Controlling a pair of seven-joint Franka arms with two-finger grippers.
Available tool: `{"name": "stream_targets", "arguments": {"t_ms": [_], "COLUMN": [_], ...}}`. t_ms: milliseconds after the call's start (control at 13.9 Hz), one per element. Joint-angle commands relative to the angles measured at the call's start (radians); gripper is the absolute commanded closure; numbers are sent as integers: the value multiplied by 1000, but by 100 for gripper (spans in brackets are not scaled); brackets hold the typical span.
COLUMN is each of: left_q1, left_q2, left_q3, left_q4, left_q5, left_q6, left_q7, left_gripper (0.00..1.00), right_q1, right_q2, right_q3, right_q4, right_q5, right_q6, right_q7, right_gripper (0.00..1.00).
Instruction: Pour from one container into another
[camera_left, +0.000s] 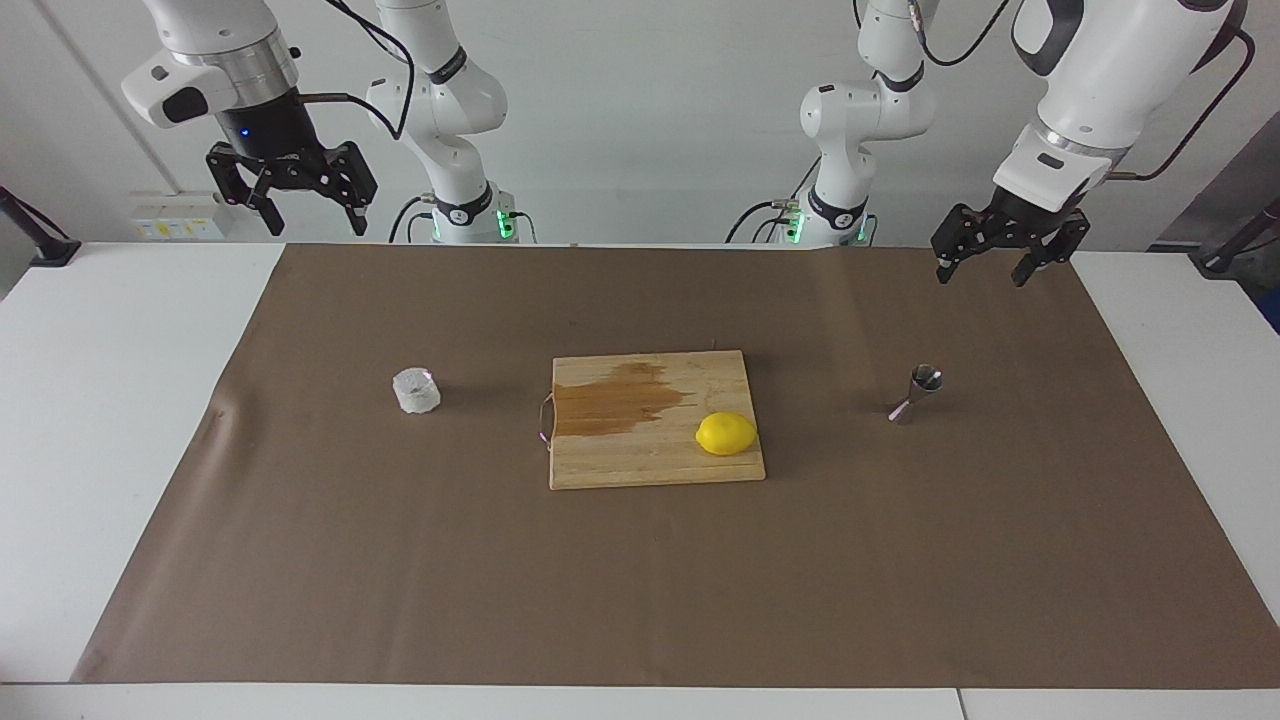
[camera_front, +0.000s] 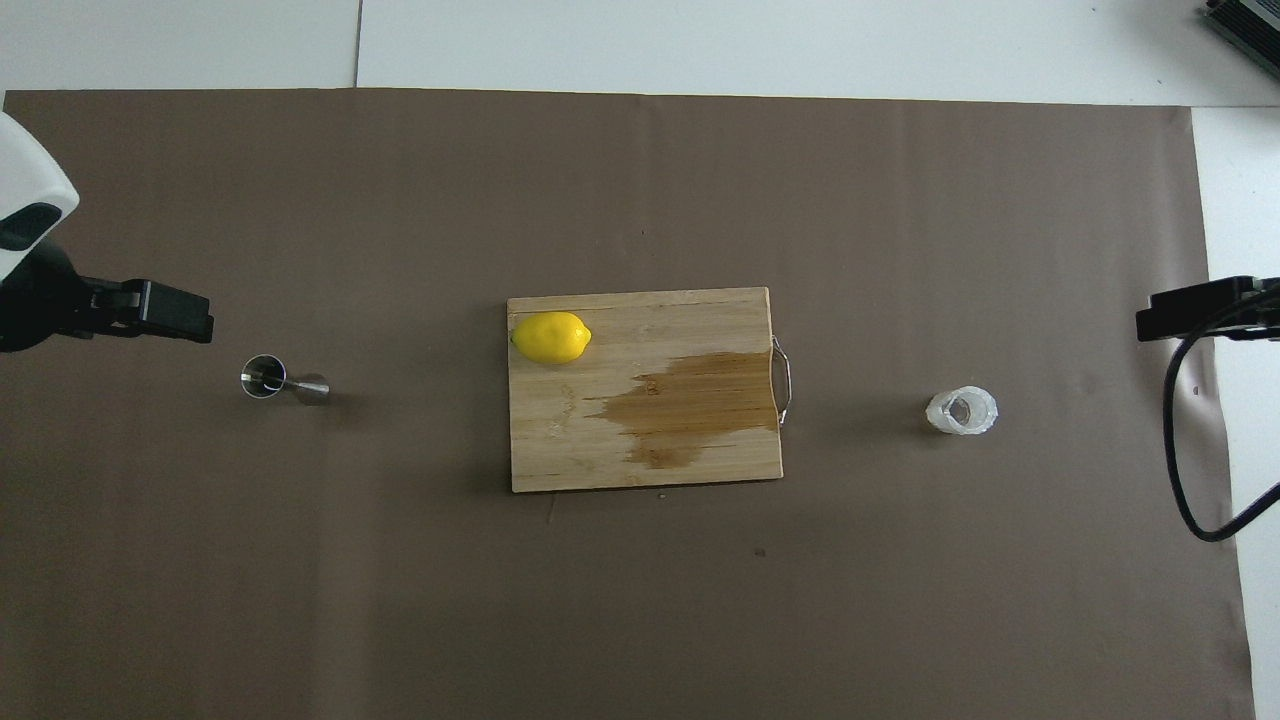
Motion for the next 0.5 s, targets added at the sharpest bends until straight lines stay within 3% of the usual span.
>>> {"name": "stream_targets", "arguments": {"t_ms": [0,430], "left_q1": [-12,-22], "left_q2": [-12,-29], "left_q3": [6,4], "left_q4": [-21,-53], "left_q5": [16,16], "left_q6": [21,15], "left_q7": [14,6], "left_gripper": [0,0], "right_q1": [4,4], "right_q2": [-14,-12], "right_q3": [-8,-8], "right_q4": [-11,-11], "right_q5": [17,17], "right_q6": [-6,-6], "right_q7": [7,7], "right_gripper": [0,0]}}
